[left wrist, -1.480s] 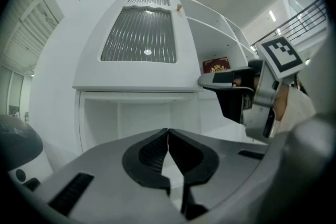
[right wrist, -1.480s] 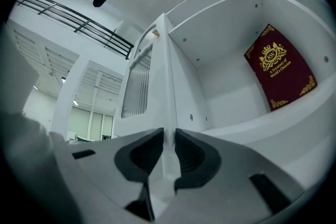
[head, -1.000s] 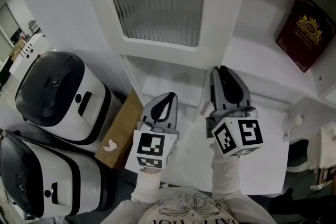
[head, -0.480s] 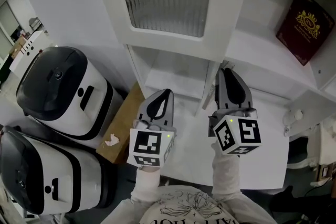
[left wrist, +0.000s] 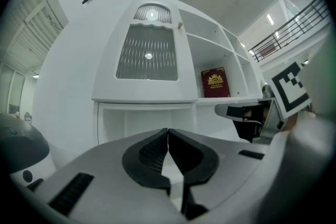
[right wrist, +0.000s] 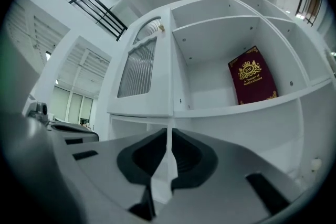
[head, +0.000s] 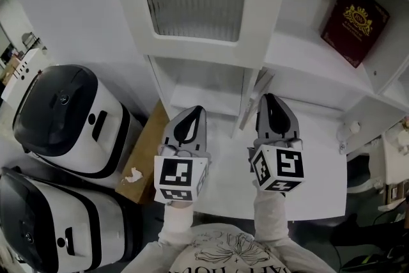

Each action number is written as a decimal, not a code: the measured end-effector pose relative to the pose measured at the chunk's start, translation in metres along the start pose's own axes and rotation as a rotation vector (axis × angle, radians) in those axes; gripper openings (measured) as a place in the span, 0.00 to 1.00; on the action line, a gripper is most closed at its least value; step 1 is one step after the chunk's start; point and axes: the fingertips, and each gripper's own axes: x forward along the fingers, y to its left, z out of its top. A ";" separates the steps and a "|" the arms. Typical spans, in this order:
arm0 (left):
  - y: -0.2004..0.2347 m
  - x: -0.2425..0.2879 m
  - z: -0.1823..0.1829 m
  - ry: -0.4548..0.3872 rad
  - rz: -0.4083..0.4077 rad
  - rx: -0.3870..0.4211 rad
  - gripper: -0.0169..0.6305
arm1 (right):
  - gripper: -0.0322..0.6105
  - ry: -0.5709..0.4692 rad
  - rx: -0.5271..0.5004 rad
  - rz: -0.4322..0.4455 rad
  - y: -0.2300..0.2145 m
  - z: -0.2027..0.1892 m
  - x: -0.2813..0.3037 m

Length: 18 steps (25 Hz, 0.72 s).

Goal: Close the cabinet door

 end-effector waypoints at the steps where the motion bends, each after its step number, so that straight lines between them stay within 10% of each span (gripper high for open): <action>1: 0.000 -0.001 0.001 -0.001 -0.004 -0.001 0.03 | 0.10 0.007 -0.002 -0.003 0.001 -0.001 -0.002; 18: 0.016 -0.015 0.002 -0.005 -0.044 -0.017 0.03 | 0.07 0.064 -0.010 -0.079 0.015 -0.018 -0.020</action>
